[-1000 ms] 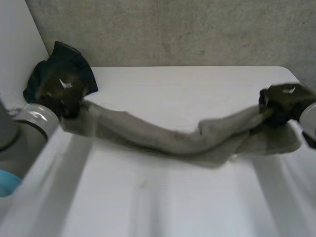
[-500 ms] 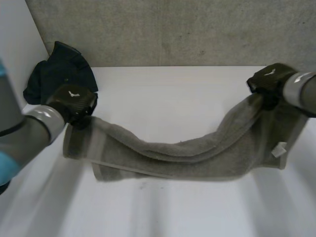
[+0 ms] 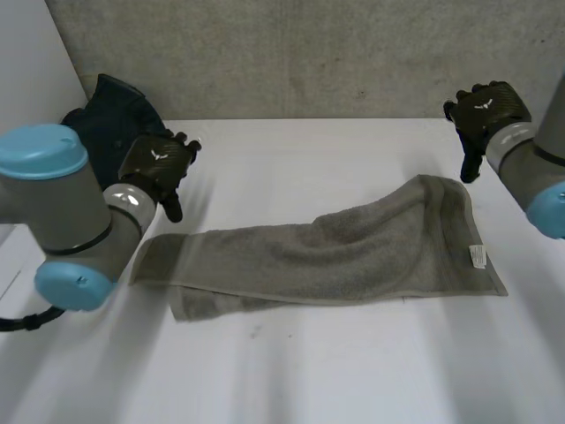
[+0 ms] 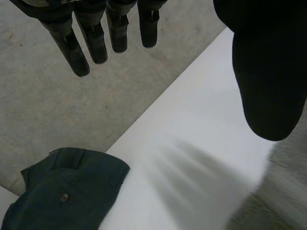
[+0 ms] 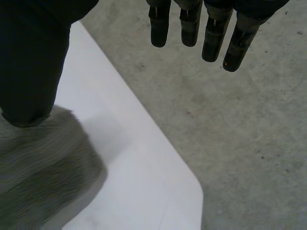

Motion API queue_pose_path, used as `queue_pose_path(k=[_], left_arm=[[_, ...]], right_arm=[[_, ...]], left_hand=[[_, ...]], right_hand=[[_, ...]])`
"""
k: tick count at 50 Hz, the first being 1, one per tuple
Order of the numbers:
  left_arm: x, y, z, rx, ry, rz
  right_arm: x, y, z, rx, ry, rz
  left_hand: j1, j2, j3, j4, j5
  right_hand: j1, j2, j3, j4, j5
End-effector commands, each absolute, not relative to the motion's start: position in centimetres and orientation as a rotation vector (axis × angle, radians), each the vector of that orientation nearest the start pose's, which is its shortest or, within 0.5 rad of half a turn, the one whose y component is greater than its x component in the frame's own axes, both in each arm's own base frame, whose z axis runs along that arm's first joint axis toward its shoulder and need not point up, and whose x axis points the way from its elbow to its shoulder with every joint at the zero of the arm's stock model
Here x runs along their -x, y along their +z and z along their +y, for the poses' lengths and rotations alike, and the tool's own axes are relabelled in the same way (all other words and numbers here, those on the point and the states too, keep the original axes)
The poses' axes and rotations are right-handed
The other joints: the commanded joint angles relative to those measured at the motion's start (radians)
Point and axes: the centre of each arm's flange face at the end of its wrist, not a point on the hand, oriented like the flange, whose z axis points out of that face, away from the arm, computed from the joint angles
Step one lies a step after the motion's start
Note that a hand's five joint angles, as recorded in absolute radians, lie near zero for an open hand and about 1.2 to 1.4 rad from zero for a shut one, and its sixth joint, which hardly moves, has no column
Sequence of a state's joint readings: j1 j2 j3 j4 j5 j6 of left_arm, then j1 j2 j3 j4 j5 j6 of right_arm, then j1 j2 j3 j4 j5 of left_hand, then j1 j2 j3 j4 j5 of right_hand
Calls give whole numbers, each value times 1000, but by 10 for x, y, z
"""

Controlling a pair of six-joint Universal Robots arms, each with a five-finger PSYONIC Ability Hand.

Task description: Fold the laundry.

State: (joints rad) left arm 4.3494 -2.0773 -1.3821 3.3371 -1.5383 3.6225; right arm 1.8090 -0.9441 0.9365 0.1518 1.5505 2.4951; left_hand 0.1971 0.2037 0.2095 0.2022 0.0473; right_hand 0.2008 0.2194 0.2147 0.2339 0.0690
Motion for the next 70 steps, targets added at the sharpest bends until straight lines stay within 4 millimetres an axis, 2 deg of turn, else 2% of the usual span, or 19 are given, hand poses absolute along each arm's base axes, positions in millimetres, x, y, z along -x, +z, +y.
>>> queue_pose_path(k=[1,2,6,13,22,30,37,40,42,43,49,52,53,57,59,61,65,68,70], left_arm=[[241,187,-292,-1101,-1944,2216],[237,185,-290,-1109,-1928,2226],[227,172,-287,-1163,-1862,2239],[214,154,-298,-1231,-1765,2214],[215,127,-310,-1293,-1689,2234],[216,117,-314,-1300,-1672,2251],[220,119,-314,-1298,-1688,2248],[219,123,-315,-1285,-1704,2241],[219,127,-315,-1277,-1717,2231],[220,131,-316,-1273,-1730,2223],[222,150,-316,-1223,-1804,2203],[223,170,-314,-1183,-1872,2176],[223,187,-312,-1151,-1931,2153],[223,212,-309,-1094,-2027,2126],[223,217,-307,-1077,-2051,2130],[223,217,-304,-1069,-2061,2155],[223,207,-299,-1087,-2030,2213],[223,193,-296,-1108,-1970,2271],[222,177,-296,-1119,-1894,2342]], right_arm=[[-206,227,-346,1177,-1821,2499],[-199,217,-339,1175,-1734,2523],[-195,197,-319,1171,-1574,2483],[-200,171,-305,1057,-1488,2400],[-204,141,-313,1030,-1528,2361],[-205,126,-322,1045,-1547,2362],[-208,118,-328,1053,-1557,2357],[-212,118,-328,1062,-1559,2343],[-215,120,-328,1070,-1566,2332],[-215,121,-329,1066,-1571,2329],[-217,141,-331,1060,-1636,2296],[-217,155,-331,1061,-1685,2271],[-216,167,-331,1059,-1727,2251],[-214,192,-328,1056,-1801,2217],[-213,200,-327,1055,-1822,2207],[-213,205,-325,1055,-1827,2202],[-215,202,-324,1059,-1803,2211],[-217,191,-327,1058,-1767,2239],[-216,185,-331,1049,-1761,2268]], left_hand=[[190,183,177,184,165],[190,183,177,185,165],[254,247,242,249,229],[331,324,318,325,306],[459,453,447,454,435],[820,814,808,815,796],[1199,1192,1187,1194,1174],[1199,1193,1187,1194,1174],[1199,1193,1187,1194,1174],[1199,1193,1187,1194,1174],[1199,1193,1187,1194,1174],[1199,1193,1187,1194,1174],[1199,1193,1187,1194,1174],[1199,1193,1187,1194,1174],[1199,1193,1187,1194,1174],[1176,1170,1164,1171,1152],[400,393,388,395,375],[357,350,345,352,332],[351,344,339,346,326]], right_hand=[[-26,-45,-40,-59,-69],[24,6,10,-9,-19],[127,109,114,94,85],[192,174,179,159,150],[295,276,281,262,252],[439,420,425,406,396],[571,552,557,538,528],[744,725,730,711,701],[1148,1129,1134,1114,1105],[1195,1176,1181,1162,1152],[1195,1177,1182,1162,1153],[1195,1177,1182,1162,1153],[1195,1177,1182,1162,1153],[1195,1177,1182,1162,1153],[1195,1177,1182,1162,1153],[1195,1177,1182,1162,1153],[1195,1177,1182,1162,1153],[1195,1177,1182,1162,1153],[1195,1177,1182,1162,1153]])
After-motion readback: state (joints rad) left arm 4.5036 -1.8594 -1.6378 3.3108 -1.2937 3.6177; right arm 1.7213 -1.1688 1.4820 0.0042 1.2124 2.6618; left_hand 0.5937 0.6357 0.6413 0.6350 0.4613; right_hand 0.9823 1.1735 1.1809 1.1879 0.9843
